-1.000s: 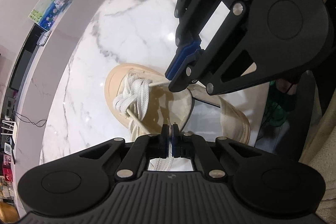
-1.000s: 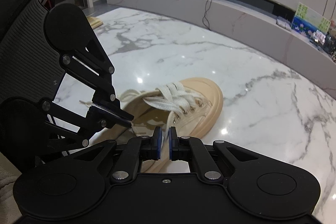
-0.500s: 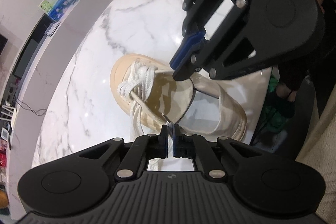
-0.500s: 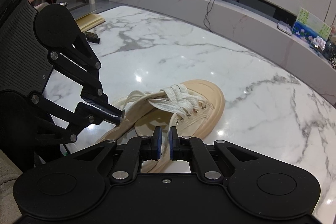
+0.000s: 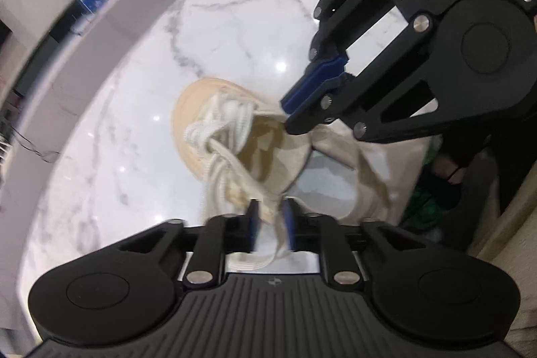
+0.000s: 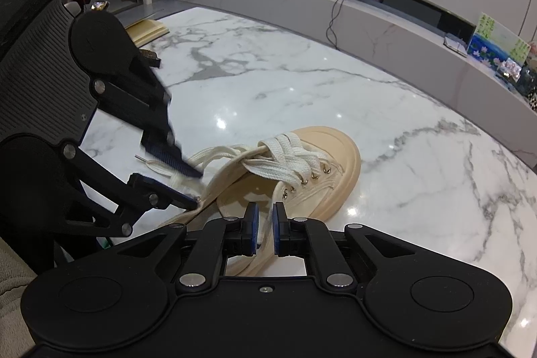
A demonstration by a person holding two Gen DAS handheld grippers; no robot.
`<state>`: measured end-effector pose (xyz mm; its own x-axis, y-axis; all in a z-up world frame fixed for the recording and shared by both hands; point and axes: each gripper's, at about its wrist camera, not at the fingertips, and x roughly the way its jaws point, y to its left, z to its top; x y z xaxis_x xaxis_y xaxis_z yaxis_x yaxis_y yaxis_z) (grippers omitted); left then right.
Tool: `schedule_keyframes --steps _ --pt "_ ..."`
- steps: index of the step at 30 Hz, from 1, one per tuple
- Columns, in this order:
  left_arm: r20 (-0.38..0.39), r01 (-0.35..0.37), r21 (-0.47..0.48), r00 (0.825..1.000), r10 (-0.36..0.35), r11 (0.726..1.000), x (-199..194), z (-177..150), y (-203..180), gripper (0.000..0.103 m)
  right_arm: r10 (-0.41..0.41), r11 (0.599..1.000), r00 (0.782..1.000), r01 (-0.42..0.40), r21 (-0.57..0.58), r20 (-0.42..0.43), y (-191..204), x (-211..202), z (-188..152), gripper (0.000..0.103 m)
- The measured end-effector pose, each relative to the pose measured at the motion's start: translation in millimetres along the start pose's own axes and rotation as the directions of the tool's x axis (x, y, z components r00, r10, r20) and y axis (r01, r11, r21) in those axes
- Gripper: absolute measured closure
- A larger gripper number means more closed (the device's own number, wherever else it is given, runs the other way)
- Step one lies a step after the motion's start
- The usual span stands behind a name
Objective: Lace up shoes with both hands
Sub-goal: 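Feed the lace further through the eyelet with the right gripper while the left gripper holds the tip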
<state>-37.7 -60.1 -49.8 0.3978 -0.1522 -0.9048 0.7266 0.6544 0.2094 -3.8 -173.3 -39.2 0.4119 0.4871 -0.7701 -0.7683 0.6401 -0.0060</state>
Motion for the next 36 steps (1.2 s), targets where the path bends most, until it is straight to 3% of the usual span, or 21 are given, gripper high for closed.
schedule_keyframes --steps 12,22,28,36 --pt "0.024 -0.03 0.007 0.999 0.03 1.0 -8 -2 -4 0.101 -0.004 1.0 1.0 0.004 0.003 0.008 1 -3 0 0.097" --pt "0.106 -0.06 0.056 0.993 0.053 0.997 -15 26 -10 0.101 -0.036 0.999 0.999 0.036 0.02 0.01 -5 -7 -2 0.097" --pt "0.044 -0.069 0.1 0.997 0.064 0.993 10 27 -15 0.101 -0.042 0.999 0.999 0.042 0.025 0.008 -7 -10 -4 0.096" --pt "0.061 -0.075 0.091 0.996 0.07 0.993 13 17 -14 0.098 -0.029 0.999 1.0 0.029 0.025 0.003 -7 -6 -5 0.096"
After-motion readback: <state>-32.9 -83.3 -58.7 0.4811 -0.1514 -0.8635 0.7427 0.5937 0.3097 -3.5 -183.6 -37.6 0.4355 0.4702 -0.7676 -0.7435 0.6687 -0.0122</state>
